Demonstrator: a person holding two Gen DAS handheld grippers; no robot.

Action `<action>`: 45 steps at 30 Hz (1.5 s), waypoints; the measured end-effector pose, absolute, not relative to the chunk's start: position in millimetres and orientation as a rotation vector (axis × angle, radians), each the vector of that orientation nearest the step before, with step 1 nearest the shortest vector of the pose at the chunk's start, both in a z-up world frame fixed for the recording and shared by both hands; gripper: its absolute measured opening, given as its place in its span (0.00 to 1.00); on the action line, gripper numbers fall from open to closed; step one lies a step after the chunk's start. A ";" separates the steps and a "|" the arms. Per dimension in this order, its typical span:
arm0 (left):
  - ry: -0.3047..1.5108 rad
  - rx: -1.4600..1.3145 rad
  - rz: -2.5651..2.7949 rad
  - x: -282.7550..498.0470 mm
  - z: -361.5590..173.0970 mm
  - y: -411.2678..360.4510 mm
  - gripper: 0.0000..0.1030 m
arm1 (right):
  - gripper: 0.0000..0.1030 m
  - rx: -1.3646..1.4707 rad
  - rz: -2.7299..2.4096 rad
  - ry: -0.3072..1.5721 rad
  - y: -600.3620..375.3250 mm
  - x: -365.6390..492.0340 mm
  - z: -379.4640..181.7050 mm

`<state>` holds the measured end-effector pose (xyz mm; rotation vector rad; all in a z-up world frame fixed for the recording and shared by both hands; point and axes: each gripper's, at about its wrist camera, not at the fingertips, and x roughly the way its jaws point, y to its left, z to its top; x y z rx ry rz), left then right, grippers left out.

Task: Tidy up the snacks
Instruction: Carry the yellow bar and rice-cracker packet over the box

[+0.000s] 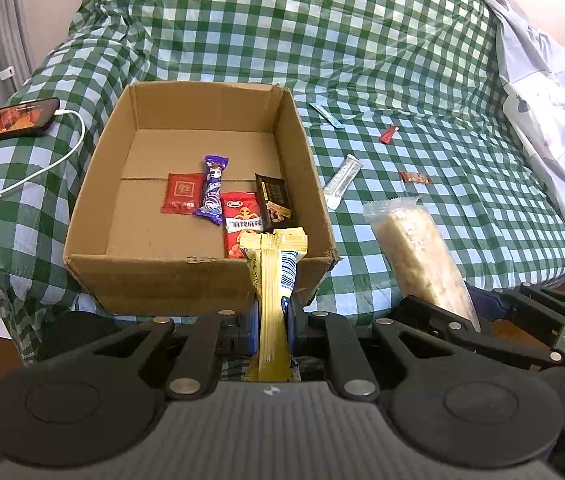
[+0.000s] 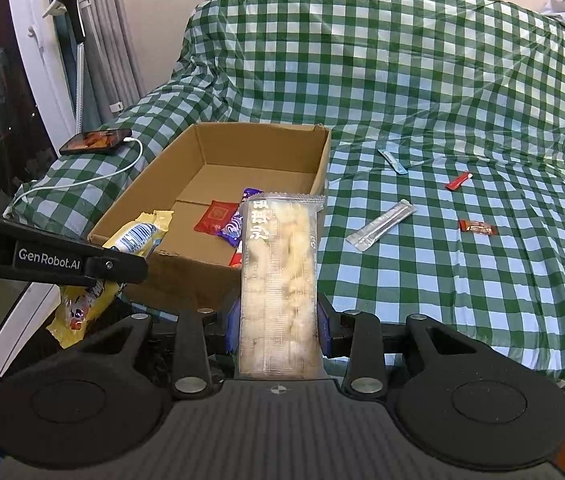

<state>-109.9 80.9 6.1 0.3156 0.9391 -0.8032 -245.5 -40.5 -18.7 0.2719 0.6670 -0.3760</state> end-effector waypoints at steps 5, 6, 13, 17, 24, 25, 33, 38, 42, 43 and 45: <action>0.945 0.302 -0.792 -99.4 6.0 81.9 0.14 | 0.37 0.265 -0.381 0.671 -38.6 -237.4 -18.9; 0.945 0.300 -0.788 -97.6 6.2 82.1 0.14 | 0.37 0.265 -0.381 0.672 -38.2 -235.6 -18.9; 0.945 0.273 -0.762 -77.1 9.1 84.1 0.14 | 0.37 0.268 -0.376 0.669 -40.3 -215.7 -14.0; 0.939 0.255 -0.738 -61.9 11.3 86.3 0.14 | 0.37 0.275 -0.371 0.663 -43.2 -201.9 -9.9; 0.941 0.229 -0.688 -34.5 11.6 87.7 0.14 | 0.37 0.276 -0.352 0.667 -46.3 -180.0 -8.7; 0.942 0.227 -0.683 -30.6 11.2 87.5 0.14 | 0.37 0.276 -0.350 0.669 -46.2 -177.0 -8.8; 0.962 0.224 -0.657 -3.5 4.9 77.8 0.14 | 0.37 0.277 -0.334 0.690 -56.6 -152.3 -13.8; 0.969 0.230 -0.649 12.1 -0.7 69.7 0.14 | 0.37 0.283 -0.329 0.703 -64.5 -133.7 -18.7; 0.981 0.231 -0.640 26.0 -6.2 63.6 0.14 | 0.37 0.285 -0.325 0.712 -70.5 -119.9 -23.1; 0.986 0.232 -0.637 29.9 -8.2 62.0 0.14 | 0.37 0.286 -0.324 0.713 -71.4 -116.7 -24.0; 0.995 0.236 -0.631 36.1 -12.1 58.4 0.14 | 0.37 0.288 -0.319 0.716 -73.9 -109.5 -26.3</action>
